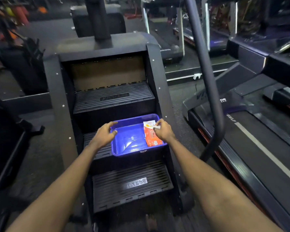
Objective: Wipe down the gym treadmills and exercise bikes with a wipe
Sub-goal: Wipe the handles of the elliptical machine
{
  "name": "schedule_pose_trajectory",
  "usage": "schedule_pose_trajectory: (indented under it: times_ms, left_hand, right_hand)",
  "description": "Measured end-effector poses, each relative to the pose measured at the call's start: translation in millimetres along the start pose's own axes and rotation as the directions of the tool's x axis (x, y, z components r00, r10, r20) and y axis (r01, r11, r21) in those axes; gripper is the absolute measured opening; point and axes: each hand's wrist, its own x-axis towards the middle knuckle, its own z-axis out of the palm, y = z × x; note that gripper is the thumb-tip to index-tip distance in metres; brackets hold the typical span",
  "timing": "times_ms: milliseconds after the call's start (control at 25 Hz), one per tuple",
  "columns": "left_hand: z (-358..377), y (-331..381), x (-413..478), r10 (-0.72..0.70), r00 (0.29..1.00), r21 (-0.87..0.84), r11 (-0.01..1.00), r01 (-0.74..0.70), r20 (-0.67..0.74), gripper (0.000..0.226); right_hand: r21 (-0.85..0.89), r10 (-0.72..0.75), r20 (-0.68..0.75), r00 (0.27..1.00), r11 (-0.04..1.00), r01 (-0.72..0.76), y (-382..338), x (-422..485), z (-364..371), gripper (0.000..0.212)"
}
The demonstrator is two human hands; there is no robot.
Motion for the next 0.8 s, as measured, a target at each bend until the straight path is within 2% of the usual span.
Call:
schedule_pose_trajectory:
  times_ms: [240,400,520,800]
  left_hand:
    - [-28,33,-91,0.005,0.991,0.020,1.000,-0.003,-0.130,0.047]
    - [-42,49,-145,-0.013,0.978,0.021,1.000,0.017,-0.207,0.047]
    - [-44,68,-195,-0.035,0.963,0.017,0.999,0.041,-0.266,0.047]
    - [-33,104,-309,-0.114,0.920,0.004,0.992,0.124,-0.375,0.046]
  right_hand:
    - [-0.017,-0.167,-0.046,0.985,0.986,0.167,-27,-78,-31,0.027]
    - [-0.003,-0.218,-0.078,0.973,0.976,0.219,-36,-113,-59,0.025]
    - [0.044,-0.232,-0.025,0.972,0.972,0.232,-40,-144,-83,0.023]
    - [0.109,-0.376,0.102,0.921,0.924,0.365,-49,-232,-114,0.025]
